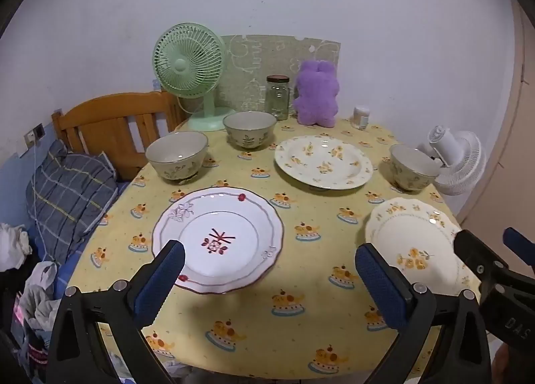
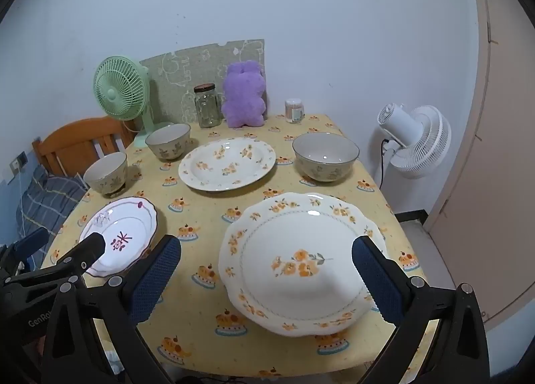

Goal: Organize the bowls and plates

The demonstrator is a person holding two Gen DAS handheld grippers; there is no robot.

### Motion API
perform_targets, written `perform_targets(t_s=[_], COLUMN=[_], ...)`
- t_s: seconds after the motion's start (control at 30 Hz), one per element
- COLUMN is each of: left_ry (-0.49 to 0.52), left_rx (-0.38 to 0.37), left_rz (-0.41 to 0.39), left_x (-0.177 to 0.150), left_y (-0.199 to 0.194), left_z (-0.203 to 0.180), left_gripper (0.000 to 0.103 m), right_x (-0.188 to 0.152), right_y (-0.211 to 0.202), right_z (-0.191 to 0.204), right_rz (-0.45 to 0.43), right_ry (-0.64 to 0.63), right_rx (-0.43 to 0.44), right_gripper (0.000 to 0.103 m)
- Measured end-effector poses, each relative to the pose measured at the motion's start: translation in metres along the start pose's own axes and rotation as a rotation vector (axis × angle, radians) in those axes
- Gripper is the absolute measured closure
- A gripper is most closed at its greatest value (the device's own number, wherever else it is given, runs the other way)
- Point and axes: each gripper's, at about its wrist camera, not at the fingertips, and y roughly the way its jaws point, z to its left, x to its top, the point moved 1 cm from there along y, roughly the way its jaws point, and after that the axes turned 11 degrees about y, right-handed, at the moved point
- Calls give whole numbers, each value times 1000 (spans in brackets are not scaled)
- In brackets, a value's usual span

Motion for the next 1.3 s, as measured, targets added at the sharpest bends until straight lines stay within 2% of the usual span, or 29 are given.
perform_targets(t_s=[0.13,0.2,0.4,0.67,1.3], left_ry=[13,-6,-7,-6,-5], left_rx=[29,11,-25,-23,-34], left_rz=[-24,5,18,17,15], left_x=[-5,-6,-4,-7,-12], left_y=[-13,-7,-6,-11,-17], left_z=[-4,2,1,2,4], left_gripper=[1,1,3,4,6], right_x=[0,0,-9,-7,-11], right_y=[-1,-4,-9,-7,-20], right_z=[2,2,1,3,10], right_rz=[9,5,15,41,20], right_ry=[-3,-2,-1,21,-11], right_rx=[-9,-7,-21,-38,-35], right_gripper=[0,0,0,0,0])
